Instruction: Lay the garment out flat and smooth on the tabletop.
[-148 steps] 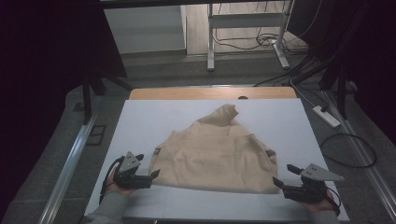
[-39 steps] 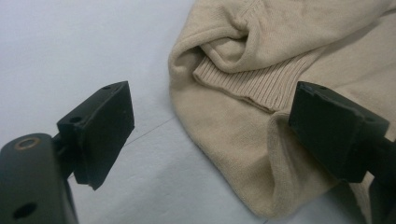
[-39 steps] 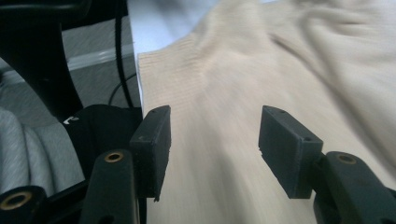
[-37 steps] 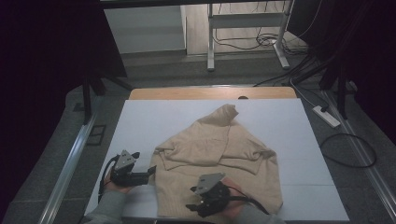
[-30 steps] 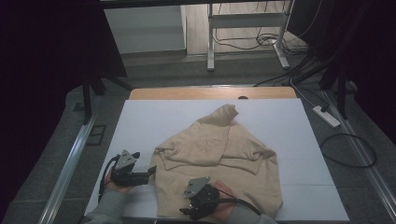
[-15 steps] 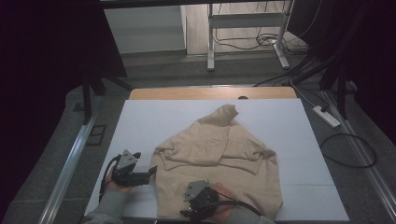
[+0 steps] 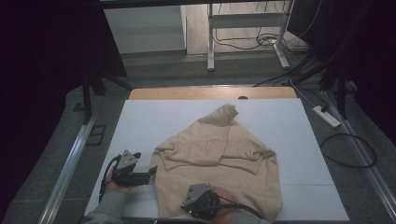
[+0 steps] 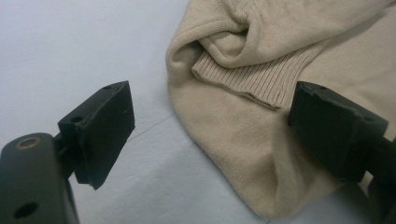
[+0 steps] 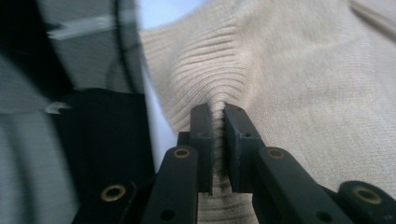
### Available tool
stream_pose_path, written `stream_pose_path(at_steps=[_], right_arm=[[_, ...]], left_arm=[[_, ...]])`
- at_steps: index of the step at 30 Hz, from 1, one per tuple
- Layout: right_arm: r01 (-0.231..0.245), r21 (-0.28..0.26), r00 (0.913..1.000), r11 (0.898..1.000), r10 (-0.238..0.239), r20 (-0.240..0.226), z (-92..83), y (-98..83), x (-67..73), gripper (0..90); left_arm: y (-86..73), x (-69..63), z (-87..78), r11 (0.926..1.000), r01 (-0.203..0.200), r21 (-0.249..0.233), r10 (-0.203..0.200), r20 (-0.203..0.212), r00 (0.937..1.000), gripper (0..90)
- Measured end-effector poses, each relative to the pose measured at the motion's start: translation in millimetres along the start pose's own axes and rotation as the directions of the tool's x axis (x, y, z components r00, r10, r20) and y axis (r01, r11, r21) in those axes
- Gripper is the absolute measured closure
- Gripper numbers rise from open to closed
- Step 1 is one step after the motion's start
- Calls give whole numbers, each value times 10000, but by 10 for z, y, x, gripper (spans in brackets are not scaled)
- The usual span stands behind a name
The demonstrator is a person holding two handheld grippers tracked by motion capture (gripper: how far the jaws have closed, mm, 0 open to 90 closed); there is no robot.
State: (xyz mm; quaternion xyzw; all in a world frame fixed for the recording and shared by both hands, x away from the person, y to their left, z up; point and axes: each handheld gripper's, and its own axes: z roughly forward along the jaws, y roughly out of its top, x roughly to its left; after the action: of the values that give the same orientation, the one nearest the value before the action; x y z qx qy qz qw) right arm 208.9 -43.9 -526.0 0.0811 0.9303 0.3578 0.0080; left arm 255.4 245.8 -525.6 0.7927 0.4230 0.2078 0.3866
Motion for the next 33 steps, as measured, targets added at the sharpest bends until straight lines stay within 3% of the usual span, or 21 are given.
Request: stream_pose_path(at_steps=[2,4,5,7,8,9,11,12,13,14,15,16,18,19,21,22,23,26,28,29,33], right_arm=[[-58,-182,9956,9998,41,-934,-67,-4,83,819],[10,-315,9819,9995,-70,-1891,-151,-7,213,820],[10,-315,9819,9995,-70,-1891,-151,-7,213,820],[367,-502,9561,9981,-497,-2887,-234,-10,442,813],[367,-502,9561,9981,-497,-2887,-234,-10,442,813],[621,-393,9583,9973,-706,-2770,-221,-24,524,754],[531,-431,9543,9977,-634,-2921,-195,-52,500,616],[425,-489,9623,9979,-540,-2664,-198,-67,461,558],[425,-489,9623,9979,-540,-2664,-198,-67,461,558],[52,-734,9765,9973,-209,-2144,-238,-101,338,512],[52,-734,9765,9973,-209,-2144,-238,-101,338,512],[-466,-1086,9883,9930,300,-1498,-302,-146,181,480],[-656,-1186,9921,9908,521,-1139,-337,-172,101,465],[-1044,-1380,9941,9849,992,-442,-409,-233,-52,443],[-1267,-1566,9910,9795,1319,233,-480,-301,-194,432],[-1267,-1566,9910,9795,1319,233,-480,-301,-194,432],[-1559,-1722,9837,9726,1687,620,-555,-366,-318,428],[-1695,-1883,9735,9674,1942,1210,-668,-447,-455,425],[-1711,-1919,9699,9664,1994,1394,-704,-471,-490,420],[-1879,-1995,9611,9617,2219,1647,-787,-525,-542,414],[-1947,-2104,9487,9580,2384,2078,-921,-633,-594,407]], left_arm=[[0,0,-3,10000,35,-49,-35,-1,10000,143],[-2,7,-17,9999,42,-104,-42,-19,10000,143],[-2,7,-17,9999,42,-104,-42,-19,10000,143],[-1,11,-19,9999,82,-128,-83,-28,10000,143],[-1,11,-19,9999,82,-128,-83,-28,10000,143],[2,8,-12,10000,48,-80,-48,-23,10000,143],[4,-2,-7,10000,11,-73,-11,-5,10000,143],[4,-7,-6,10000,-5,-75,5,9,10000,142],[4,-7,-6,10000,-5,-75,5,9,10000,143],[3,-8,-4,10000,-27,-41,27,16,10000,143],[3,-8,-4,10000,-27,-41,27,16,10000,143],[1,-5,1,10000,-16,-27,16,20,10000,142],[1,-4,2,10000,-18,-24,18,23,10000,142],[1,-8,5,10000,-30,-22,30,36,10000,142],[2,-13,7,10000,-42,-25,42,49,10000,142],[2,-13,7,10000,-42,-25,42,49,10000,142],[3,-15,9,10000,-67,-12,67,46,10000,143],[4,-17,9,10000,-77,4,77,51,10000,142],[5,-20,7,10000,-97,11,97,44,9999,142],[5,-26,4,9999,-103,-8,103,67,9999,142],[11,-39,6,9998,-177,28,176,104,9998,142]])
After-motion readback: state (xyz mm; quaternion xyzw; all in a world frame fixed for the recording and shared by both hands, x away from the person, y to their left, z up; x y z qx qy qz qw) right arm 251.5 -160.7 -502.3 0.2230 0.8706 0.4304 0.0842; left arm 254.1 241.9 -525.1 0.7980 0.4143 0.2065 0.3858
